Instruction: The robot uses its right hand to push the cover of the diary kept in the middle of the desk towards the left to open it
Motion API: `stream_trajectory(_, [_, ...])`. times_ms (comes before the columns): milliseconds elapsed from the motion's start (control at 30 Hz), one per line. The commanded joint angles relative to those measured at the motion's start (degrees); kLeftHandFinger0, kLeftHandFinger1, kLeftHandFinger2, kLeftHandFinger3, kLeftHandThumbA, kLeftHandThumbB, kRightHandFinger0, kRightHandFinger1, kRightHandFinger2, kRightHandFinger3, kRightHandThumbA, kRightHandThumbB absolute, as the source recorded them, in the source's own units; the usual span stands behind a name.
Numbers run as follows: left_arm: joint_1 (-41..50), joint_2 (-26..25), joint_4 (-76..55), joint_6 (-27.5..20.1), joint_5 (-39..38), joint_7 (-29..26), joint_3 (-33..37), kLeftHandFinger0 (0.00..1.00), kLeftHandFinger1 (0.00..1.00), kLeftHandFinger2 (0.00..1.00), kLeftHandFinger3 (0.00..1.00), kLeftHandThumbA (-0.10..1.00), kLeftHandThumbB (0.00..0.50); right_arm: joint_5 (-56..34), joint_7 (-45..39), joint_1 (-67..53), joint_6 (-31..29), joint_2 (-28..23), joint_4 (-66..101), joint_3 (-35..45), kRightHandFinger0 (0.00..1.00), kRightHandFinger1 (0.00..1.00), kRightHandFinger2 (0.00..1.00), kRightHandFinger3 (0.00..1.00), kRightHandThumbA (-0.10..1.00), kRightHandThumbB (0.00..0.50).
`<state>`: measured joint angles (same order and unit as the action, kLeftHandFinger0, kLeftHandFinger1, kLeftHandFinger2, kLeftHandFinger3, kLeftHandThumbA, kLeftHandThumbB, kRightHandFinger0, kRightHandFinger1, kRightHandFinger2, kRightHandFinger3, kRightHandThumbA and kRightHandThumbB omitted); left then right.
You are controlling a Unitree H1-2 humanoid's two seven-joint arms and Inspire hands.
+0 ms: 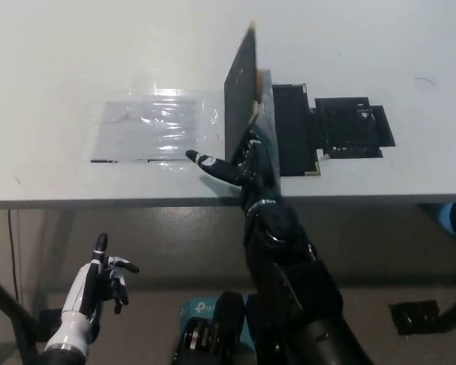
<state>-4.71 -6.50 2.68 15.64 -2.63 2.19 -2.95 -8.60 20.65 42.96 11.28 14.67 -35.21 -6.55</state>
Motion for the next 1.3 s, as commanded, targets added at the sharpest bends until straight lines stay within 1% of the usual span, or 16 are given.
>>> stream_trajectory(0, [-1.50, -1.05, -0.50, -1.05, 0.93, 0.53, 0.56, 0.15, 0.16, 0.11, 0.33, 1.00, 0.500, 9.60, -3.92, 7.21, -3.14, -0.73, -0.17, -6.83, 0.92, 0.98, 0.99, 1.00, 1.00, 0.216])
stream_trajectory(67, [-1.72, -1.31, -0.70, -0.69, 0.66, 0.83, 0.60, 0.12, 0.15, 0.10, 0.32, 1.00, 0.500, 14.84, -4.58, 7.38, -3.45, -3.55, -0.78, -12.21, 0.90, 0.96, 0.99, 1.00, 1.00, 0.188])
stream_trajectory(100, [-1.93, -1.56, -1.02, -0.21, 0.80, 0.93, 0.69, 0.13, 0.16, 0.10, 0.32, 1.00, 0.500, 16.32, -4.91, 7.47, -2.12, -4.66, -0.70, -14.21, 0.68, 0.76, 0.80, 1.00, 1.00, 0.206])
stream_trajectory(167, [-1.88, -1.64, -1.06, -0.42, 0.80, 1.03, 0.76, 0.15, 0.16, 0.09, 0.31, 1.00, 0.500, 17.03, -6.41, 7.40, -1.07, -5.97, -0.12, -16.51, 0.55, 0.66, 0.72, 1.00, 1.00, 0.220])
stream_trajectory(200, [-2.13, -1.87, -1.23, 0.18, 0.55, 1.30, 0.70, 0.16, 0.17, 0.12, 0.32, 1.00, 0.500, 19.45, -7.61, 7.69, -0.68, -7.51, -0.27, -19.36, 0.12, 0.25, 0.39, 0.97, 1.00, 0.197])
stream_trajectory(233, [-2.12, -1.91, -1.26, 0.19, 0.51, 1.36, 0.73, 0.16, 0.18, 0.12, 0.32, 1.00, 0.500, 19.77, -7.77, 7.70, -0.79, -7.89, -0.24, -20.07, 0.02, 0.17, 0.33, 0.94, 1.00, 0.194])
stream_trajectory(267, [-2.15, -1.98, -1.09, -0.15, 0.45, 1.51, 0.76, 0.15, 0.17, 0.12, 0.32, 1.00, 0.500, 21.31, -8.02, 7.79, -0.36, -8.78, -0.12, -22.02, 0.12, 0.29, 0.44, 1.00, 1.00, 0.234])
stream_trajectory(300, [-2.23, -2.01, -0.94, -0.09, 0.30, 1.60, 0.69, 0.16, 0.17, 0.11, 0.31, 1.00, 0.500, 23.21, -9.92, 7.61, 1.17, -10.17, 0.38, -24.80, 0.39, 0.61, 0.70, 1.00, 1.00, 0.262])
stream_trajectory(333, [-2.28, -2.07, -1.09, 0.51, 0.47, 1.58, 0.76, 0.16, 0.18, 0.10, 0.32, 1.00, 0.500, 24.69, -10.92, 7.55, 2.71, -10.96, 0.67, -26.83, 0.47, 0.66, 0.76, 1.00, 1.00, 0.302])
stream_trajectory(367, [-2.99, -2.31, -0.87, 0.94, 0.81, 1.73, 1.03, 0.16, 0.18, 0.10, 0.32, 1.00, 0.500, 25.38, -11.33, 7.69, 3.55, -11.66, 0.82, -27.92, 0.47, 0.65, 0.76, 1.00, 1.00, 0.313])
stream_trajectory(433, [-3.17, -2.05, -0.90, 1.72, 1.18, 0.98, 0.81, 0.17, 0.18, 0.10, 0.32, 1.00, 0.474, 27.76, -11.33, 6.84, 4.06, -12.30, 0.73, -31.07, 0.06, 0.20, 0.36, 1.00, 1.00, 0.328])
stream_trajectory(467, [-3.25, -2.20, -0.85, 1.63, 1.24, 1.19, 0.96, 0.18, 0.18, 0.10, 0.32, 1.00, 0.466, 29.08, -11.06, 5.93, 3.02, -12.37, 0.22, -33.02, 0.00, 0.03, 0.21, 1.00, 1.00, 0.318])
stream_trajectory(633, [-4.09, -2.18, -0.12, 1.28, 1.61, 1.54, 1.97, 0.17, 0.17, 0.09, 0.31, 1.00, 0.499, 32.08, -10.83, 3.61, 1.65, -12.63, -0.79, -37.25, 0.00, 0.00, 0.00, 1.00, 1.00, 0.344])
stream_trajectory(800, [-4.23, -2.02, -0.41, 2.49, 2.39, 1.22, 2.85, 0.30, 0.23, 0.13, 0.32, 1.00, 0.500, 35.78, -11.21, 1.89, 0.51, -11.43, -3.97, -41.50, 0.00, 0.04, 0.15, 1.00, 1.00, 0.351])
stream_trajectory(1133, [-3.89, -2.16, -0.54, 1.09, 1.80, 1.79, 2.84, 0.19, 0.20, 0.14, 0.31, 1.00, 0.459, 38.91, -11.77, 0.97, -0.39, -11.38, -8.25, -40.58, 0.00, 0.00, 0.22, 1.00, 1.00, 0.303])
stream_trajectory(1267, [-3.73, -1.89, -0.62, 1.39, 0.84, 2.14, 2.24, 0.18, 0.19, 0.13, 0.31, 1.00, 0.404, 39.40, -13.07, 1.55, 0.03, -11.62, -7.62, -38.88, 0.00, 0.11, 0.37, 1.00, 1.00, 0.328])
